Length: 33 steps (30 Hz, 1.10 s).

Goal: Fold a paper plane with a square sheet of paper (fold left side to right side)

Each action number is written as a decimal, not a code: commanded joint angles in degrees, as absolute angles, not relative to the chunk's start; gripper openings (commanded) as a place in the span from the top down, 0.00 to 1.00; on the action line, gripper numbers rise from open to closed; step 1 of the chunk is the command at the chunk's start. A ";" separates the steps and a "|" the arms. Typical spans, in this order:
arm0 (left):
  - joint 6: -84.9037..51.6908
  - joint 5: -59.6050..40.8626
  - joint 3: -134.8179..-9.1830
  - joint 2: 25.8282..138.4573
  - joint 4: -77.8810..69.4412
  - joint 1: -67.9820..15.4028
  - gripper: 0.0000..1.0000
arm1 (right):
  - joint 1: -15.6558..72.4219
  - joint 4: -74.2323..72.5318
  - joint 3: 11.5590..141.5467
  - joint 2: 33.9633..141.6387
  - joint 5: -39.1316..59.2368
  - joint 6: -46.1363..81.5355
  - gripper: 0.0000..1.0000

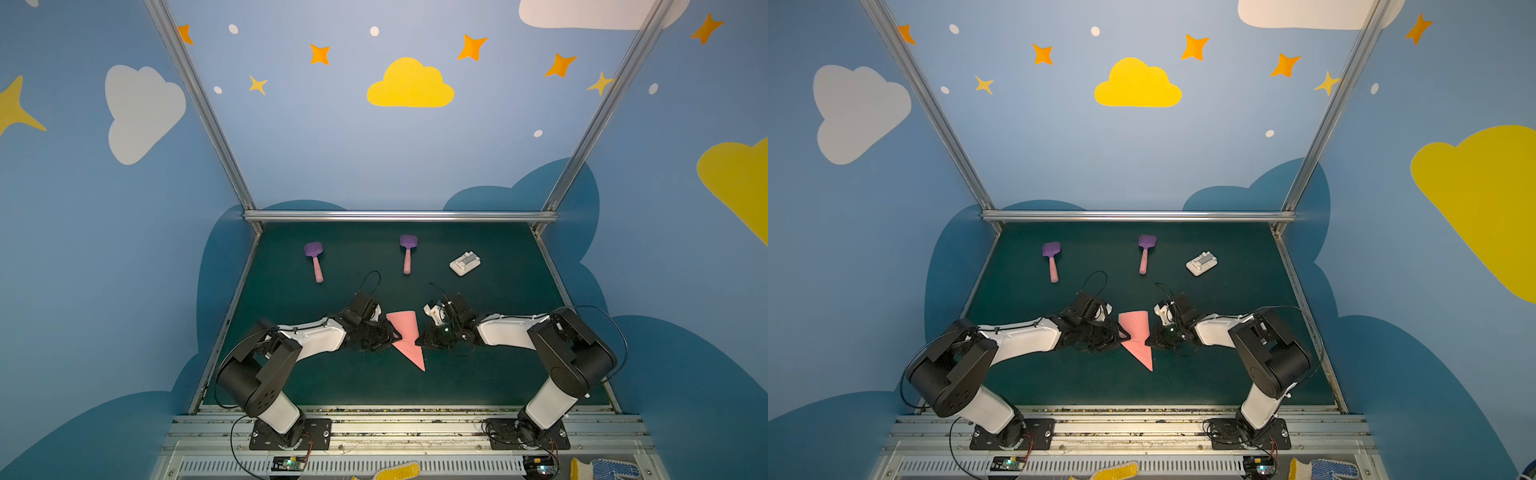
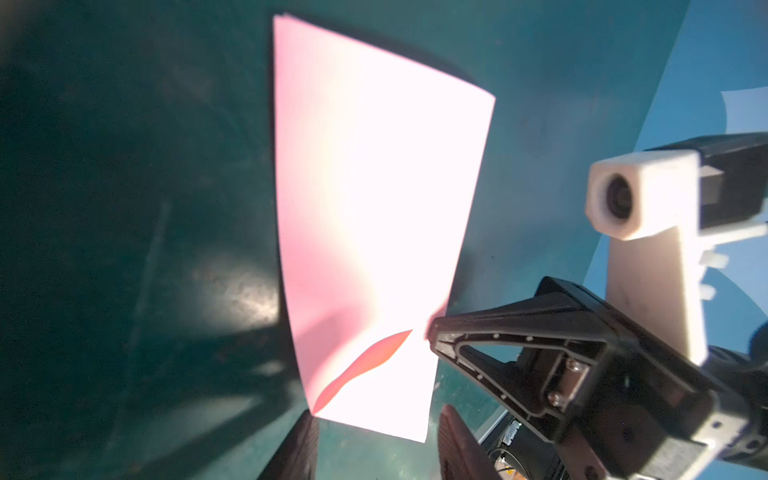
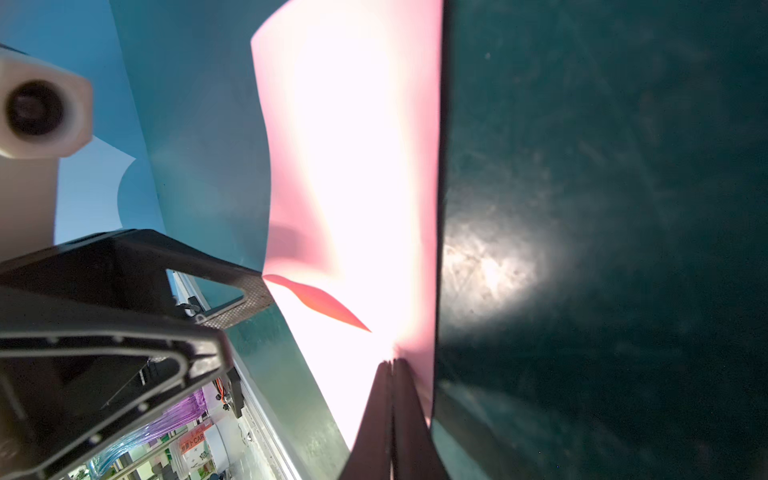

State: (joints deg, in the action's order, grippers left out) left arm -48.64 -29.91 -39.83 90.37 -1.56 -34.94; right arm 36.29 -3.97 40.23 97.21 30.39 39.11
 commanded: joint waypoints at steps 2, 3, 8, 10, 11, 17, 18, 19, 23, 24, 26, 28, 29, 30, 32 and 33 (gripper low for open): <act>-47.90 -30.14 -40.08 88.69 -2.20 -35.10 0.53 | 35.86 -1.94 38.85 98.96 28.08 38.40 1.00; -47.82 -30.35 -40.16 88.70 -2.14 -35.15 0.53 | 35.79 -1.93 38.85 98.96 28.10 38.39 1.00; -47.31 -30.20 -40.65 88.43 -0.74 -35.14 0.53 | 35.77 -1.93 38.88 98.96 28.12 38.47 1.00; -47.13 -30.03 -40.67 88.40 -0.53 -35.15 0.53 | 35.78 -1.94 38.87 98.97 28.10 38.40 1.00; -47.05 -30.01 -40.78 88.41 -0.53 -35.11 0.53 | 35.78 -1.96 38.92 98.88 28.11 38.41 1.00; -47.02 -30.75 -40.78 90.62 -3.14 -35.11 0.54 | 35.79 -1.94 38.85 99.22 28.16 38.40 1.00; -46.98 -31.01 -40.77 91.09 -3.71 -35.11 0.54 | 35.71 -1.97 38.85 99.30 28.16 38.28 1.00; -46.93 -31.22 -40.86 91.45 -4.09 -35.08 0.56 | 35.71 -2.08 38.85 99.36 28.21 38.31 1.00; -46.52 -31.66 -40.85 92.61 -4.97 -35.12 0.61 | 35.62 -2.24 38.85 99.49 28.21 38.32 1.00; -46.34 -31.73 -40.86 92.71 -5.09 -35.13 0.63 | 35.64 -2.26 38.85 99.49 28.26 38.32 1.00; -46.06 -31.80 -40.93 93.01 -5.10 -35.11 0.66 | 35.60 -2.25 38.86 99.45 28.28 38.32 1.00; -45.92 -31.75 -40.87 93.13 -5.27 -35.13 0.70 | 35.50 -2.24 38.85 99.40 28.34 38.29 1.00; -45.79 -31.83 -40.87 93.08 -5.31 -35.11 0.71 | 35.44 -2.20 38.86 99.40 28.34 38.24 1.00; -45.71 -31.82 -40.83 93.08 -5.27 -35.08 0.72 | 35.42 -2.24 38.85 99.34 28.34 38.23 1.00; -45.49 -31.71 -40.78 92.99 -4.95 -35.07 0.72 | 35.35 -2.20 38.85 99.32 28.46 38.21 1.00; -45.37 -31.56 -40.63 92.83 -4.58 -35.15 0.72 | 35.33 -2.14 38.88 99.34 28.47 38.16 1.00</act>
